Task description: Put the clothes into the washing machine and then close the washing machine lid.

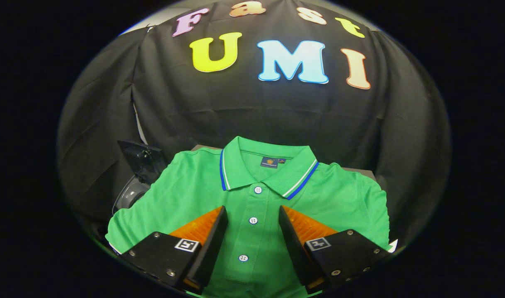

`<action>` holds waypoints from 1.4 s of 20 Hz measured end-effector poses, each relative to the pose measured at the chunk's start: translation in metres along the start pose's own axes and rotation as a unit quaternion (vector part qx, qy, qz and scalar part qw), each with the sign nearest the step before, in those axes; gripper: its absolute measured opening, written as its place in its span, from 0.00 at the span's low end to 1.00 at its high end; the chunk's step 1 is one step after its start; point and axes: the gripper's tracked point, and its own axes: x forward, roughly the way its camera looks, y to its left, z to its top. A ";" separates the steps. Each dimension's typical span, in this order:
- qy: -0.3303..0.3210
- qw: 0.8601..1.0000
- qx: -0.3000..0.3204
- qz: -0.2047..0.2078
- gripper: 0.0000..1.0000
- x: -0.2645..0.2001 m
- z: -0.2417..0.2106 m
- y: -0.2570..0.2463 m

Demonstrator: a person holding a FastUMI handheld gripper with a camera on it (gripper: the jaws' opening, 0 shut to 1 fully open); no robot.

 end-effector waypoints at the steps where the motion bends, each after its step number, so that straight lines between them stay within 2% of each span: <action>1: -0.001 1.000 0.002 0.001 0.68 0.000 -0.001 0.000; 2: -0.004 1.000 0.006 -0.002 0.65 -0.002 -0.001 -0.004; 3: -0.008 1.000 0.016 0.002 0.48 -0.003 0.001 -0.004; 5: -0.009 0.999 0.035 0.010 0.22 -0.001 0.003 -0.001; 9: -0.009 0.998 0.061 0.019 0.00 -0.006 0.006 0.001; 13: -0.047 0.988 0.139 0.053 0.00 -0.020 0.022 0.003; 16: -0.078 0.980 0.168 0.075 0.00 -0.037 0.038 0.012; 22: -0.116 0.969 0.185 0.115 0.00 -0.063 0.070 0.039; 25: -0.134 0.966 0.186 0.123 0.00 -0.075 0.088 0.057; 28: -0.150 0.962 0.182 0.141 0.00 -0.088 0.104 0.089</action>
